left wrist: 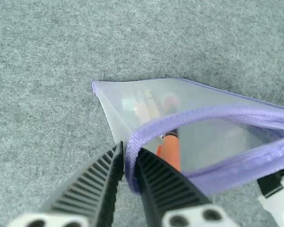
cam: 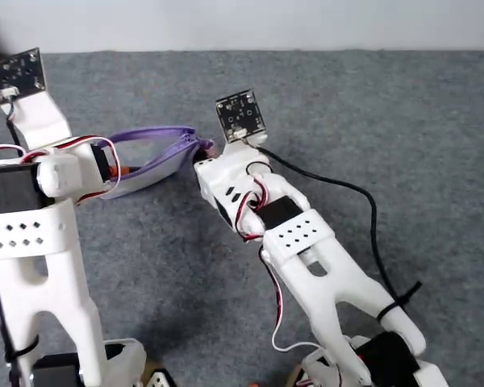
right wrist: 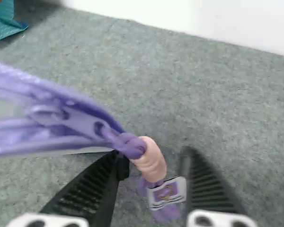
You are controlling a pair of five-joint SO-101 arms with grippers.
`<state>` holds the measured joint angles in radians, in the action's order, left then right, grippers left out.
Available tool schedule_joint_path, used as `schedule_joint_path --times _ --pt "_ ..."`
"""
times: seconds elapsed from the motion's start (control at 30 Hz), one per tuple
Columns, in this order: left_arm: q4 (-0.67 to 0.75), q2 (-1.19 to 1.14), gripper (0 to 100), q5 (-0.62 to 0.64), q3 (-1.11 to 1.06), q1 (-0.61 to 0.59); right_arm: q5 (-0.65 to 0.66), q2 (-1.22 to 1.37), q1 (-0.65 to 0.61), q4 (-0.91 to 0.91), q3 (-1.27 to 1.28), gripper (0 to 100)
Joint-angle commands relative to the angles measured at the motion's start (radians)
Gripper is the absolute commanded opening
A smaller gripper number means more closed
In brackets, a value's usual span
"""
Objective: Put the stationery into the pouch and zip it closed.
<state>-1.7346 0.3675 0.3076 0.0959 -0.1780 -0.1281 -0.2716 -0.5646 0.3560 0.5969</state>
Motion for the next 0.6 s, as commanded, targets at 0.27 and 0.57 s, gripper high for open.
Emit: schedule_joint_path --times 0.27,0.57 --pt "0.003 0.008 1 0.009 0.042 0.002 0.044 -0.056 0.021 -0.018 -0.006 0.8" --pt "-0.014 0.080 17 0.012 0.047 0.075 0.107 -0.340 0.021 0.159 0.003 0.8"
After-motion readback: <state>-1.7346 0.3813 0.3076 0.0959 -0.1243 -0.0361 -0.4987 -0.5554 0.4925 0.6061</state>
